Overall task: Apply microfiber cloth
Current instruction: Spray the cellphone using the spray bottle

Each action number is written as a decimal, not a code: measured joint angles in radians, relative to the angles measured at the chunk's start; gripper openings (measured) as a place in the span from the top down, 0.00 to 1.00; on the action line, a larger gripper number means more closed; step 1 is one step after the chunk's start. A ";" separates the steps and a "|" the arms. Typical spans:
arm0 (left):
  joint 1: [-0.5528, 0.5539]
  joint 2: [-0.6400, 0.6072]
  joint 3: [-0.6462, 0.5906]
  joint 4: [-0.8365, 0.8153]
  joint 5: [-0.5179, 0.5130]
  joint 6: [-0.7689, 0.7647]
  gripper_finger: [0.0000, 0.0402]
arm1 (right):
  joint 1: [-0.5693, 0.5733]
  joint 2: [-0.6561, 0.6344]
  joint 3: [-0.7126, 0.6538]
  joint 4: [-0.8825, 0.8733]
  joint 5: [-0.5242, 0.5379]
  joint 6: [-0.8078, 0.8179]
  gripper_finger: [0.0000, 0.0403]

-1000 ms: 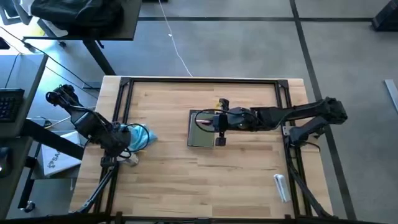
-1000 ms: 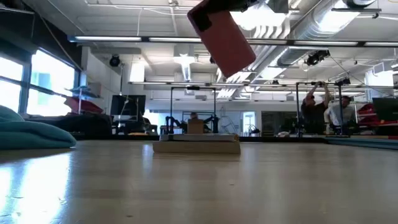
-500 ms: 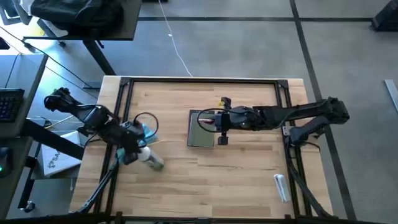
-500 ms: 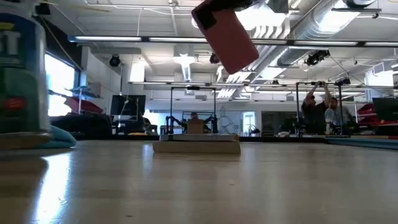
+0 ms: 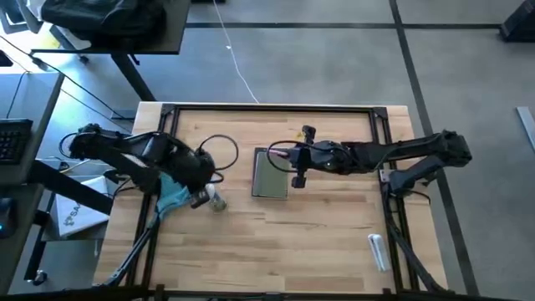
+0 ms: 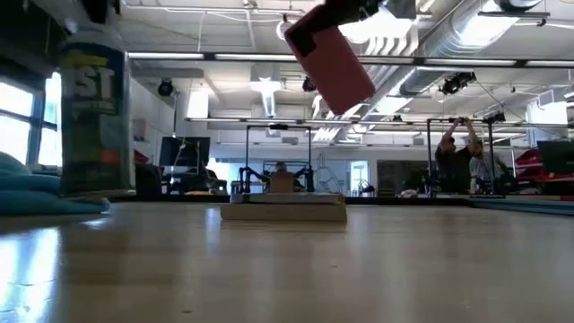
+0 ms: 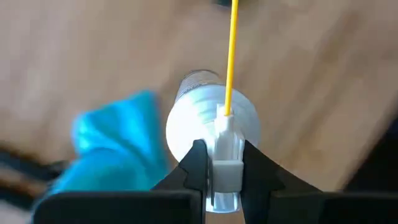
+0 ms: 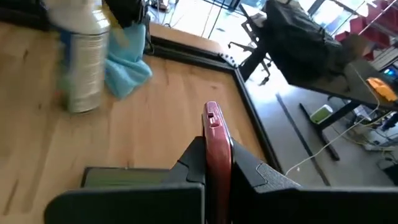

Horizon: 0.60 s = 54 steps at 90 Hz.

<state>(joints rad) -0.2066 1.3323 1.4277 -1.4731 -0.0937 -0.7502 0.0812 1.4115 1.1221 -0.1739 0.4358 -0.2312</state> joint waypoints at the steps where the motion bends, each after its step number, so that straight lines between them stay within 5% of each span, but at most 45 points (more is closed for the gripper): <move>1: 0.005 0.007 0.006 -0.004 -0.005 -0.001 0.92 | -0.003 -0.002 -0.009 0.010 0.000 0.002 1.00; 54: 0.181 0.167 0.135 -0.020 0.106 -0.018 0.92 | -0.060 -0.072 -0.371 0.478 -0.113 0.006 1.00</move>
<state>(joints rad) -0.0252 1.4990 1.5622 -1.4926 0.0124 -0.7682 0.0216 1.3394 0.7515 0.3043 0.3227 -0.2253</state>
